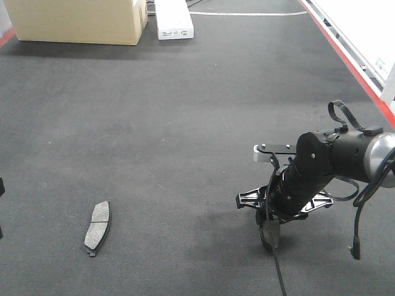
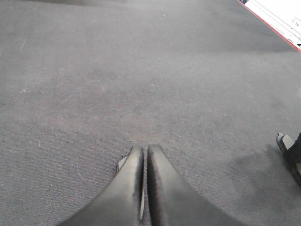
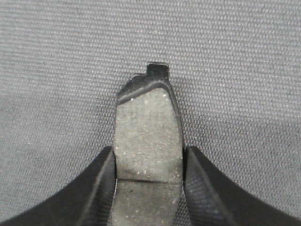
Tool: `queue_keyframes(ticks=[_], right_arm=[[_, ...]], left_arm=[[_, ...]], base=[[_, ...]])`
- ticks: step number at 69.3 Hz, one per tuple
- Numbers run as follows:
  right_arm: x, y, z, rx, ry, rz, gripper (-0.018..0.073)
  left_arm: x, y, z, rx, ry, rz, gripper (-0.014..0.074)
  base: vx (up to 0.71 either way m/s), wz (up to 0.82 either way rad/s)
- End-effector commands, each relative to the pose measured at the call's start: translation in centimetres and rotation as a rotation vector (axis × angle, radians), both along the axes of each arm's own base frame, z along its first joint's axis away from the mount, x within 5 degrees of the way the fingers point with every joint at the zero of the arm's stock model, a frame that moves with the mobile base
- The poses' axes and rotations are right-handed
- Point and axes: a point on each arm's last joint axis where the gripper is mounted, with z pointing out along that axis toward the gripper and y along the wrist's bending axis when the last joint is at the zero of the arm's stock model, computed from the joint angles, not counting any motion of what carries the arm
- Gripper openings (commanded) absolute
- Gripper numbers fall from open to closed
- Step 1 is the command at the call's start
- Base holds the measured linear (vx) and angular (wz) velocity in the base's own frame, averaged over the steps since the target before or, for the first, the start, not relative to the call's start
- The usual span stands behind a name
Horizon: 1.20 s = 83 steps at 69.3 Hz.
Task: Move and align brake pads A on conveyor
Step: 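Open the right gripper to set its pad beside the other pad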
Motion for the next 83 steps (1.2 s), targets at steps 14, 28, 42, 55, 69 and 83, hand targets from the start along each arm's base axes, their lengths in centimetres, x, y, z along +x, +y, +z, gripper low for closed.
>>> queue_keyframes(ticks=[14, 28, 42, 55, 69, 83], right_arm=[[0.7, 0.1, 2.2, 0.025, -0.097, 0.013, 0.0342], [0.6, 0.1, 2.6, 0.030, -0.108, 0.011, 0.0379], [0.0, -0.2, 5.0, 0.048, -0.182, 0.013, 0.0378], [-3.1, -1.9, 8.0, 0.051, -0.380, 0.008, 0.0368], [-7.7, -5.5, 11.0, -0.012, -0.509, -0.075, 0.0302], [-12.2, -8.2, 12.0, -0.040, -0.607, -0.126, 0.0172]], left_arm=[[0.2, -0.2, 1.2, -0.021, -0.078, -0.017, -0.0007], [0.2, -0.2, 1.2, -0.021, -0.078, -0.017, -0.0007], [0.2, -0.2, 1.2, -0.021, -0.078, -0.017, -0.0007], [0.2, -0.2, 1.2, -0.020, -0.077, -0.017, -0.0007], [0.2, -0.2, 1.2, -0.020, -0.077, -0.017, -0.0007], [0.2, -0.2, 1.2, -0.020, -0.077, -0.017, -0.0007]], base=[[0.00, 0.00], [0.00, 0.00], [0.00, 0.00], [0.00, 0.00], [0.00, 0.00], [0.00, 0.00]])
